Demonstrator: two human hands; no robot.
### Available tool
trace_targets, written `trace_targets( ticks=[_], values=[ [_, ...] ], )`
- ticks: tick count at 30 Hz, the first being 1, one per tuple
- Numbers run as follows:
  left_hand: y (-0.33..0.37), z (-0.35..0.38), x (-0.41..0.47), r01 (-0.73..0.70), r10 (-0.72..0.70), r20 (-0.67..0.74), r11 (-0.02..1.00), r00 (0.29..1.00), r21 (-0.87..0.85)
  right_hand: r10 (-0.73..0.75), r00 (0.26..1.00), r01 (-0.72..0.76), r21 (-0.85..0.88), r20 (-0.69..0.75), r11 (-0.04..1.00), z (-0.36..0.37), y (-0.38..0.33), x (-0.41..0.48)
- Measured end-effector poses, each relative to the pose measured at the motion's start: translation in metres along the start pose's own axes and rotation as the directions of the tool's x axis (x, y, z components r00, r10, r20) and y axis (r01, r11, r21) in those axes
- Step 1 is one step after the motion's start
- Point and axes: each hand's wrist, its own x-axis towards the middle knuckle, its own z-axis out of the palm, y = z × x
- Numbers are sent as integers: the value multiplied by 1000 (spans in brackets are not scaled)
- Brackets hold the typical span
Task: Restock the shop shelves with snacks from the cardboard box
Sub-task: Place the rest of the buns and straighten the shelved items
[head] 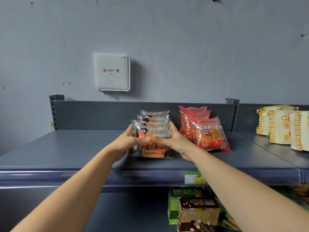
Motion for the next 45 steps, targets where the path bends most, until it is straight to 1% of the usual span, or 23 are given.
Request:
trace_targets(
  ticks=[1, 3, 4, 6, 8, 10, 13, 16, 19, 21, 22, 24, 27, 29, 31, 33, 35, 40, 42, 45],
  values=[
    [6, 2, -1, -11, 10, -121, 1000, 993, -12, 12, 1000, -12, 16, -25, 1000, 0, -4, -4],
    [20, 7, -2, -87, 71, -360, 996, 930, -30, 32, 992, -26, 52, -118, 998, -2, -14, -9],
    [26, 10, -2, -141, 121, -438, 990, 891, -13, 25, 986, -13, 75, -167, 997, -5, -16, -10],
    [37, 18, -2, -229, 244, -514, 969, 822, 93, -10, 966, 32, 82, -260, 996, -12, -20, -12],
    [48, 30, -1, -263, 362, -527, 930, 769, 256, -43, 931, 61, 40, -363, 997, -21, -21, -14],
    [60, 42, 3, -284, 456, -495, 878, 740, 385, -69, 886, 76, -3, -459, 997, -32, -20, -18],
    [73, 64, 11, -307, 539, -425, 809, 727, 501, -92, 825, 79, -48, -557, 996, -54, -18, -26],
    [83, 89, 21, -313, 620, -318, 695, 718, 648, -89, 786, 48, -84, -612, 995, -83, -12, -31],
    [86, 120, 31, -279, 633, -210, 581, 745, 764, -87, 756, 0, -133, -649, 991, -112, -4, -35],
    [85, 140, 38, -249, 605, -162, 536, 779, 806, -53, 771, -46, -139, -634, 989, -129, 2, -39],
    [83, 149, 43, -223, 567, -146, 530, 811, 818, -24, 789, -68, -126, -614, 990, -137, 5, -40],
    [75, 165, 54, -138, 441, -141, 543, 886, 828, 37, 829, -102, -85, -559, 991, -152, 12, -41],
    [66, 183, 63, 24, 189, -193, 650, 963, 760, 111, 876, -159, -63, -470, 985, -172, 22, -40],
    [64, 194, 62, 125, 26, -206, 719, 978, 684, 159, 900, -202, -64, -406, 977, -182, 28, -38],
    [60, 201, 61, 186, -74, -207, 780, 975, 597, 199, 921, -235, -69, -334, 970, -188, 33, -38],
    [52, 204, 64, 194, -94, -214, 836, 972, 513, 203, 942, -230, -74, -269, 970, -191, 37, -39],
    [44, 207, 67, 174, -71, -233, 872, 970, 458, 167, 957, -187, -65, -237, 980, -192, 42, -38],
    [30, 203, 78, 137, 21, -343, 892, 939, 430, 49, 966, -65, -53, -253, 996, -188, 51, -28],
    [26, 197, 82, 142, 11, -351, 903, 936, 406, 25, 970, -40, -59, -243, 997, -184, 53, -26],
    [23, 190, 88, 166, -53, -321, 926, 946, 339, 17, 968, -29, -45, -249, 999, -182, 56, -22]
  ],
)
